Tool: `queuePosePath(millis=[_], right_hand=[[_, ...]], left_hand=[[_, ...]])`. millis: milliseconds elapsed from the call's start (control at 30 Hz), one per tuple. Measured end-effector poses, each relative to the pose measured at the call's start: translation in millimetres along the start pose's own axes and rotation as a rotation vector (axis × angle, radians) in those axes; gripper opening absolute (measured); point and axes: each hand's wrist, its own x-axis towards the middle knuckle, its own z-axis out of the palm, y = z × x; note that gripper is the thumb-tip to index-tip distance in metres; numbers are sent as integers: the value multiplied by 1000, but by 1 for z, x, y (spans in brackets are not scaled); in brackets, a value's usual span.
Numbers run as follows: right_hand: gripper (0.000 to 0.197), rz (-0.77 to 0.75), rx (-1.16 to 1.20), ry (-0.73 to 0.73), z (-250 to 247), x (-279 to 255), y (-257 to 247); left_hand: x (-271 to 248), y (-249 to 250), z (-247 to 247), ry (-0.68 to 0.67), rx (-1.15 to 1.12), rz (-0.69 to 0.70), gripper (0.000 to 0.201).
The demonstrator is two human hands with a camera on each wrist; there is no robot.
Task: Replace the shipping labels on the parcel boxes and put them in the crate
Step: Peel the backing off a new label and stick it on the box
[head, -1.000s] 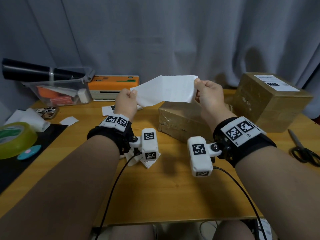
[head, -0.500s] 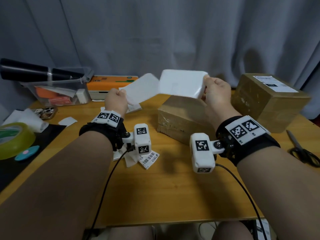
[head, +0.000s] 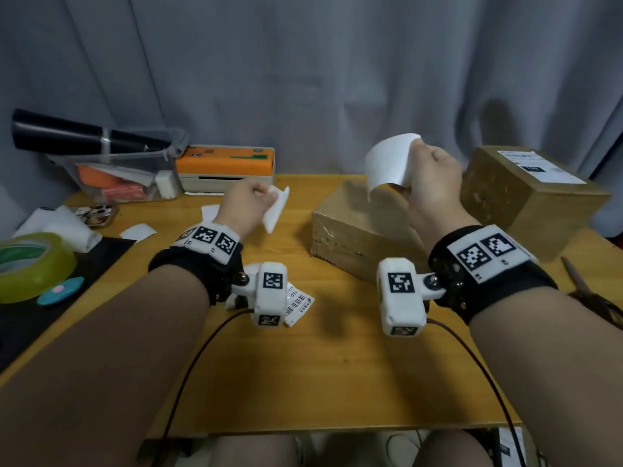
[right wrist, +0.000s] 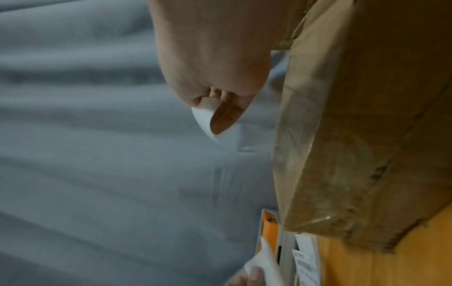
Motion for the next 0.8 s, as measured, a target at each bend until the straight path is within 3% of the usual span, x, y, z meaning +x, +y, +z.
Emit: queuePosePath(millis=[100,233,300,433,600,667,800], right_hand=[[17,38,-23,-38,0,-7,0],[14,75,10,-48,-1,-18,-2],[14,72,15,-63,-2,-24,-1],[12,74,27,-74,-7,-33,-2],[17,72,52,-60,-11,-36,-19],[18,64,93,-47,-13,-35,-28],[15,16,131,10,-14,-32,-42]], left_hand=[[-4,4,-6,-113,198,32,12],[-24,4,-8,-524,462,-19,12],[-35,-1,-4,-613,460,-79,24],[-46,0,-4,-486,293,-47,31],[-43,40,-15,-180,82,209,24],[-45,68,-16,-95,1,339,31],[-54,116,-9,-119,76,573,60]])
